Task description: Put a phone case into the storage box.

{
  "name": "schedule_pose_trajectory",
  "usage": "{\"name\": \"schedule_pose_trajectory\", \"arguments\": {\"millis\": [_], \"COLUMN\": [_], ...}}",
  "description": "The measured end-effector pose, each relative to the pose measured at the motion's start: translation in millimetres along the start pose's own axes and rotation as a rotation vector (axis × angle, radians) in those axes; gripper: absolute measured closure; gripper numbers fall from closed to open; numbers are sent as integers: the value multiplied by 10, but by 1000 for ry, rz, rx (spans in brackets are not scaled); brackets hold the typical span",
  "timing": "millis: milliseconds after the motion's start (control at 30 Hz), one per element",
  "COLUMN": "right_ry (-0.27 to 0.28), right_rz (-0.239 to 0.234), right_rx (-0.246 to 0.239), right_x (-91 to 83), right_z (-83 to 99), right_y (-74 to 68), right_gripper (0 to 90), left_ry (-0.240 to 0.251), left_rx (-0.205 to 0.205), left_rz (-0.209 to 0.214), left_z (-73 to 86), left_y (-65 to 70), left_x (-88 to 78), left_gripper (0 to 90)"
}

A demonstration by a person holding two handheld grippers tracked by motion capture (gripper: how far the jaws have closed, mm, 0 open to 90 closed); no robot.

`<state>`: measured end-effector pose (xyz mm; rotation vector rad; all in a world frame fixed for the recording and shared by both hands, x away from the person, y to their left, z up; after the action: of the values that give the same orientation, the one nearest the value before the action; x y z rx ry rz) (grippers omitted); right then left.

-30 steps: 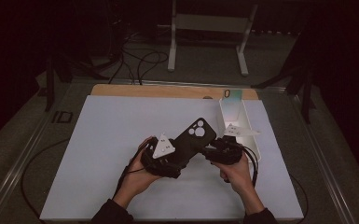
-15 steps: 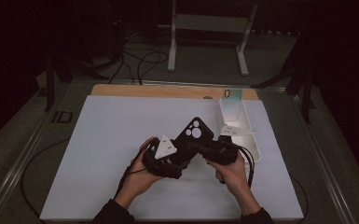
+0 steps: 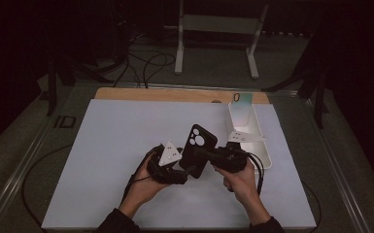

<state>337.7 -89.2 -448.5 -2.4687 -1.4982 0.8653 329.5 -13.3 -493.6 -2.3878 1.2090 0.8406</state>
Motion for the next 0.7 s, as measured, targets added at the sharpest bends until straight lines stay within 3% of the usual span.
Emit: {"name": "schedule_pose_trajectory", "arguments": {"millis": [233, 467, 633, 700], "right_ry": [-4, -2, 7, 7], "right_rz": [15, 11, -8, -21], "right_rx": [-30, -74, -101, -111], "right_x": [-23, -96, -143, -154], "right_z": [-14, -15, -24, -24], "right_y": [0, -12, -36, -61], "right_gripper": [860, 859, 859, 859], "left_ry": [14, 31, 39, 46], "left_rx": [-38, -82, -77, -64], "left_rz": [31, 89, 141, 138], "left_z": [1, 53, 73, 74], "left_y": [-36, -76, -32, -22], "left_x": [-34, -105, -125, -125], "left_gripper": [241, 205, 179, 164]}}
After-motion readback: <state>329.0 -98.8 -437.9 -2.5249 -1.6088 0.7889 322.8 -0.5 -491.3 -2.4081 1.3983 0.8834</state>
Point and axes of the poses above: each handheld gripper's, and its own axes: x roughly forward along the jaws, z roughly out of its underside, y roughly to its right, the point moved 10 cm from there along x, roughly forward along the jaws, and after that the axes turned 7 degrees about -y, right-handed, at the moved point
